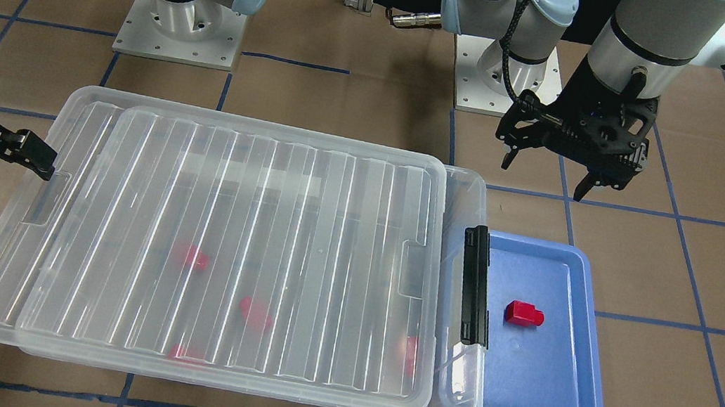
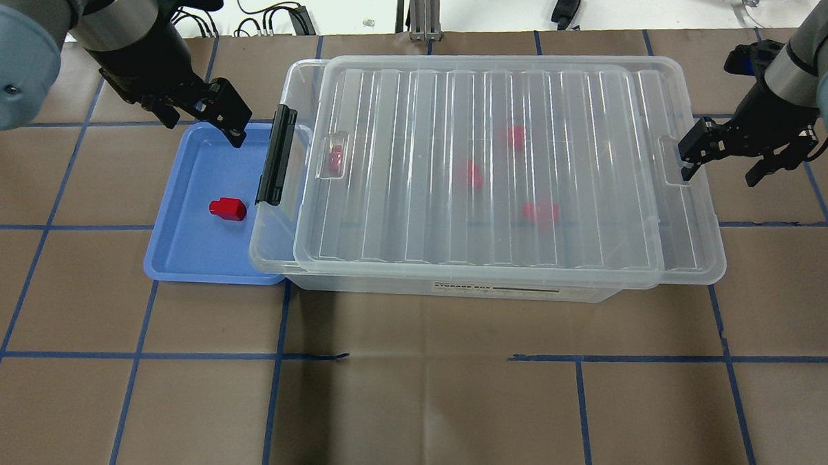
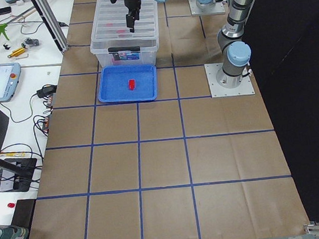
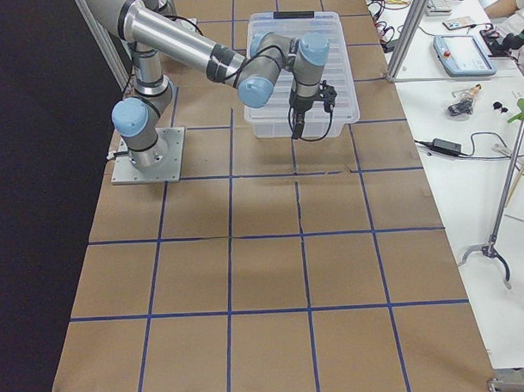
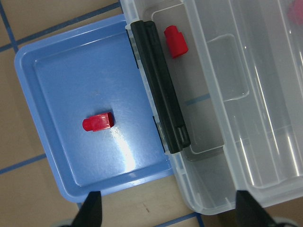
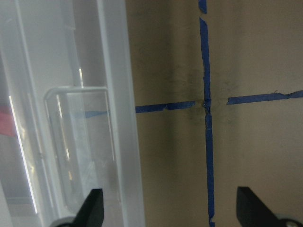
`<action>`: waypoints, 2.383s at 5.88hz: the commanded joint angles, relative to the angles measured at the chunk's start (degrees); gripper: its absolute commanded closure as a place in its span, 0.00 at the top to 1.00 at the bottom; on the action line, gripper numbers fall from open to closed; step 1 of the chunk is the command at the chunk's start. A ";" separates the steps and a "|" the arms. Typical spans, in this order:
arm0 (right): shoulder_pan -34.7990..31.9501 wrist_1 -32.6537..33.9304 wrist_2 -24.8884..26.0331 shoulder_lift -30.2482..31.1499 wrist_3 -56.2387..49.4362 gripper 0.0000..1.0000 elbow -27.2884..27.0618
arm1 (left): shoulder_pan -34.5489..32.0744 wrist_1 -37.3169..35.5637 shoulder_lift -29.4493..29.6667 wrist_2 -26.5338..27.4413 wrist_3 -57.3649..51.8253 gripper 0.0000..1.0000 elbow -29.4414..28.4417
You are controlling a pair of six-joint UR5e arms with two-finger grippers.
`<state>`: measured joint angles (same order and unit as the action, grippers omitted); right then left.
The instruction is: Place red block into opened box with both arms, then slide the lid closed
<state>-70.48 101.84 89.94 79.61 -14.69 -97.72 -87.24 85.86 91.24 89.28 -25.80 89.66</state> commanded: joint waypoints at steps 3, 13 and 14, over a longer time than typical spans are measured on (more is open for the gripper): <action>0.17 1.34 2.95 -0.77 -12.87 1.00 -0.10 | 8.12 0.71 0.52 0.37 -47.20 0.99 0.87; 10.71 4.86 8.23 -0.68 -23.63 1.00 1.13 | 12.01 -15.46 18.52 -1.12 -85.02 0.98 7.02; 12.28 4.86 8.32 -0.68 -24.41 1.00 1.39 | 11.83 -15.72 20.45 -1.21 -85.98 0.98 7.02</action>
<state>-59.48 106.70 98.18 78.91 -38.51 -96.55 -75.29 70.61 109.88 88.19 -110.97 96.59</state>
